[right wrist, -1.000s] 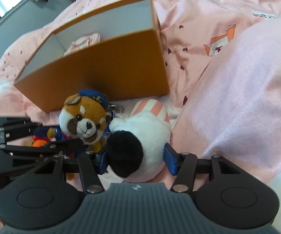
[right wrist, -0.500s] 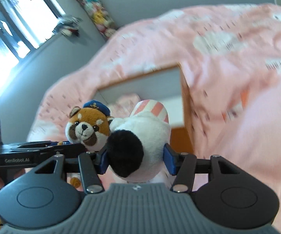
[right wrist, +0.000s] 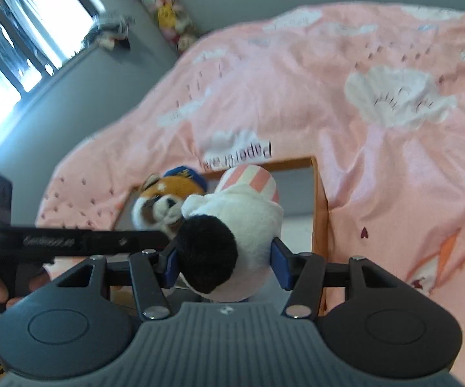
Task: Organize objects
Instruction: 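Carry the bear plush with the left gripper while the right carries the white plush into the orange box, then open both grippers to release the two plushes inside the orange box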
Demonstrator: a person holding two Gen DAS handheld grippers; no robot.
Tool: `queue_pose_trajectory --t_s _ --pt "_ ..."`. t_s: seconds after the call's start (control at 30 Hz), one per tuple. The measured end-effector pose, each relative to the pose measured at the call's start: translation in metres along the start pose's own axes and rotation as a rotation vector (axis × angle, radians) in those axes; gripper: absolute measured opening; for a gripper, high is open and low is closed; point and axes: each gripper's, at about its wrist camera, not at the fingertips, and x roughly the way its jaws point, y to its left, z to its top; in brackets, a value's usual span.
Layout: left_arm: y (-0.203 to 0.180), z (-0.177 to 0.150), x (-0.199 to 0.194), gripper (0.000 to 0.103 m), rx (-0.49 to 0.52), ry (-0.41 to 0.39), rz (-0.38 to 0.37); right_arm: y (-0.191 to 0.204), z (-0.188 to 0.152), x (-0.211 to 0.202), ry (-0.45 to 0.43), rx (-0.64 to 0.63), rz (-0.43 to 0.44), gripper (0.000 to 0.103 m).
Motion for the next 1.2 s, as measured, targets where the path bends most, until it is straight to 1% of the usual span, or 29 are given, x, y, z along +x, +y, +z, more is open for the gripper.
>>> queue_pose_trajectory --t_s 0.1,0.23,0.33,0.43,0.53,0.63,0.73,0.83,0.97,1.07,1.13,1.17,1.2 --pt "0.011 0.008 0.028 0.039 -0.024 0.03 0.014 -0.01 0.004 0.028 0.056 -0.005 -0.034 0.058" --pt "0.021 0.013 0.05 0.039 -0.042 0.068 0.035 -0.016 0.013 0.054 0.106 -0.018 -0.071 0.058" --pt "0.021 0.015 0.059 0.039 -0.028 0.081 0.06 -0.006 0.018 0.065 0.124 -0.084 -0.116 0.058" --pt "0.025 0.014 0.069 0.039 -0.038 0.106 0.079 0.001 0.021 0.079 0.161 -0.149 -0.169 0.058" --pt "0.03 0.011 0.078 0.039 -0.052 0.123 0.091 0.011 0.02 0.091 0.183 -0.242 -0.221 0.058" --pt "0.031 0.008 0.084 0.041 -0.043 0.134 0.107 0.017 0.015 0.101 0.209 -0.304 -0.252 0.059" --pt "0.029 0.005 0.087 0.042 -0.01 0.13 0.121 0.02 0.01 0.107 0.226 -0.345 -0.272 0.061" --pt "0.023 0.004 0.085 0.042 0.03 0.126 0.137 0.023 0.004 0.109 0.223 -0.397 -0.289 0.063" --pt "0.016 0.001 0.078 0.046 0.105 0.109 0.147 0.028 -0.003 0.104 0.211 -0.449 -0.297 0.065" --pt "0.009 -0.003 0.069 0.046 0.184 0.078 0.155 0.033 -0.007 0.098 0.196 -0.501 -0.322 0.067" --pt "0.003 -0.006 0.062 0.047 0.24 0.049 0.166 0.035 -0.008 0.093 0.191 -0.523 -0.324 0.067" --pt "0.0 -0.008 0.058 0.047 0.267 0.03 0.174 0.035 -0.008 0.091 0.189 -0.529 -0.328 0.067" --pt "-0.002 -0.009 0.054 0.047 0.295 0.011 0.185 0.035 -0.009 0.088 0.187 -0.54 -0.332 0.064"
